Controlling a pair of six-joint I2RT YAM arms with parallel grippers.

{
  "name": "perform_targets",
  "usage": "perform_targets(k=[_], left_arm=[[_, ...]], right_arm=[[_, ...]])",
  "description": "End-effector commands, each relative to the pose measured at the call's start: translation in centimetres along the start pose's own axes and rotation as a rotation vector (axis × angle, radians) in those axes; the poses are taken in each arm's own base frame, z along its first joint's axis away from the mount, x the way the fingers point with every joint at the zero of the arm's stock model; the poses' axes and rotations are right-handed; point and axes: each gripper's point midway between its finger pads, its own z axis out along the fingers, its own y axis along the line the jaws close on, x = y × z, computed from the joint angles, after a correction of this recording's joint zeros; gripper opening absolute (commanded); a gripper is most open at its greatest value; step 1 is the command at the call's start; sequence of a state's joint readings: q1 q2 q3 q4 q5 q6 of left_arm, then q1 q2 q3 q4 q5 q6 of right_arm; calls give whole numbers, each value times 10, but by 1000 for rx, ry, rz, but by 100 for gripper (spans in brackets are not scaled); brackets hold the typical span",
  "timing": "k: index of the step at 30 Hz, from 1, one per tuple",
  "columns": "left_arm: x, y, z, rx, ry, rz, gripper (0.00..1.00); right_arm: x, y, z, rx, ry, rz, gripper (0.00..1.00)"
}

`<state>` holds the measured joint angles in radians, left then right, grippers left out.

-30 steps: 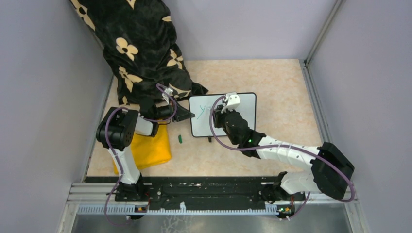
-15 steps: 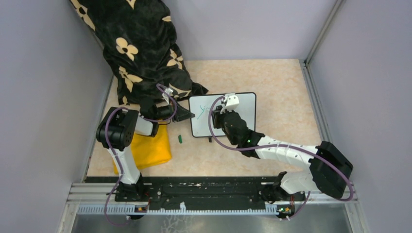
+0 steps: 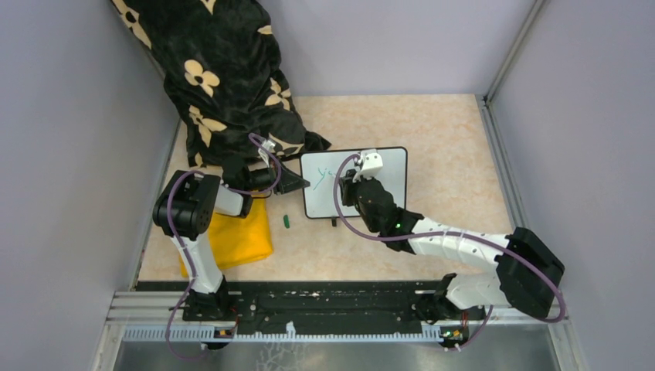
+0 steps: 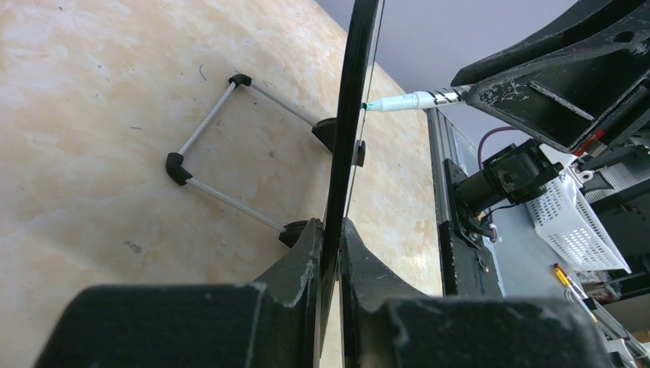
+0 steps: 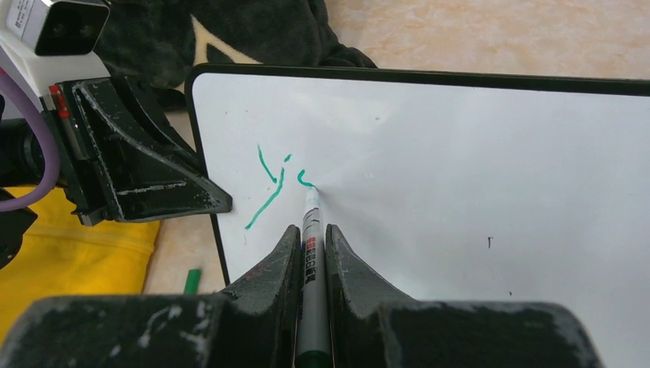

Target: Write a sentence on the whiteboard

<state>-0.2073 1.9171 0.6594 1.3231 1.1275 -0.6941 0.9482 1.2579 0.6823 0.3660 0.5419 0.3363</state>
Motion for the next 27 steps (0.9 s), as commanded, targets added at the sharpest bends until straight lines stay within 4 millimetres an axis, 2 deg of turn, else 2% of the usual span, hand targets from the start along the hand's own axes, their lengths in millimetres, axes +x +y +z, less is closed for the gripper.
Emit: perform_targets(k=[1,14,27], left_arm=[[6,-1,1,7,27,-19,8],[6,-1,1,10,29,-17,0],[7,-1,1,11,29,-14,0]], right_arm=[[-13,-8,-6,36,-39,16,0],[-25,-6,-1,39,-68,16,0],[-36,3,3,20,-91,20,0]])
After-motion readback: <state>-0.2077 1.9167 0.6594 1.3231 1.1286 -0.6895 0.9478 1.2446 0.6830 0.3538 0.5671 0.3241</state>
